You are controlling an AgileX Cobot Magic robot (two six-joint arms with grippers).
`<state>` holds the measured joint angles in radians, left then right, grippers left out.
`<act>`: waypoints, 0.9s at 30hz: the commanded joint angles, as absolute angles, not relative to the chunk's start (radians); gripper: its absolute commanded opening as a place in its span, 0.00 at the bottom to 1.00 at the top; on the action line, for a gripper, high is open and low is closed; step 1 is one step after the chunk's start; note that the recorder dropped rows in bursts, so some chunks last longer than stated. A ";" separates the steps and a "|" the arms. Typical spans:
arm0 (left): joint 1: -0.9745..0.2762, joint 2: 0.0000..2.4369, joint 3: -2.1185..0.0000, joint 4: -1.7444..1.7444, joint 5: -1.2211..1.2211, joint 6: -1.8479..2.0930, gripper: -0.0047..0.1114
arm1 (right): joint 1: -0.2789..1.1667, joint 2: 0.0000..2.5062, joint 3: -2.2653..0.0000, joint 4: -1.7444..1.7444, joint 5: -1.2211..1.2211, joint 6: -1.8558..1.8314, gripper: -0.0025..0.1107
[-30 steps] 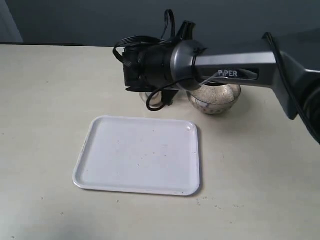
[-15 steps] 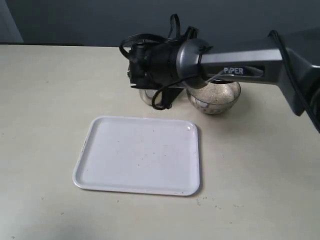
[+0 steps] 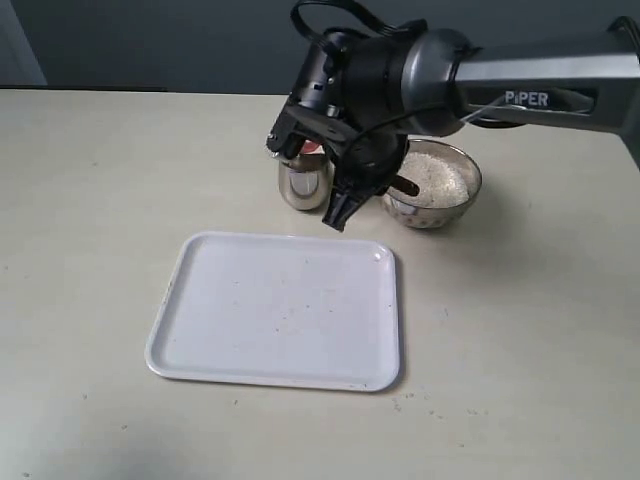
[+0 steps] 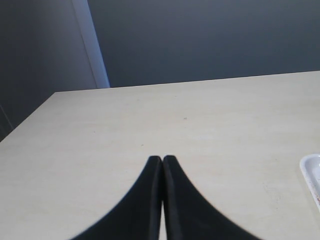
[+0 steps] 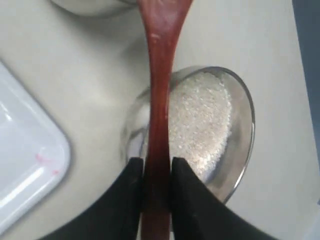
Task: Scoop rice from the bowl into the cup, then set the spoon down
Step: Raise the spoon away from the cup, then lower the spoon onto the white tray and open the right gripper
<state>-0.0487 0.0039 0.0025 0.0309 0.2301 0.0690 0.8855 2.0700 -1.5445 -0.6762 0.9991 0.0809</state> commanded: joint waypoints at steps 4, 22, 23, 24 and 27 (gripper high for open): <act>-0.051 0.000 0.000 0.030 0.217 0.067 0.04 | 0.858 2.057 -1.539 -0.587 0.981 0.021 0.01; -0.051 0.000 0.000 0.030 0.217 0.067 0.04 | 0.849 1.784 -1.539 -0.528 1.182 0.241 0.01; -0.051 0.000 0.000 0.030 0.217 0.067 0.04 | 0.849 1.758 -1.539 -0.513 1.184 0.239 0.01; -0.051 0.000 0.000 0.030 0.217 0.067 0.04 | 0.849 1.734 -1.539 -0.496 1.184 0.230 0.01; -0.051 0.000 0.000 0.030 0.217 0.067 0.04 | 0.849 1.688 -1.539 -0.398 1.191 0.185 0.01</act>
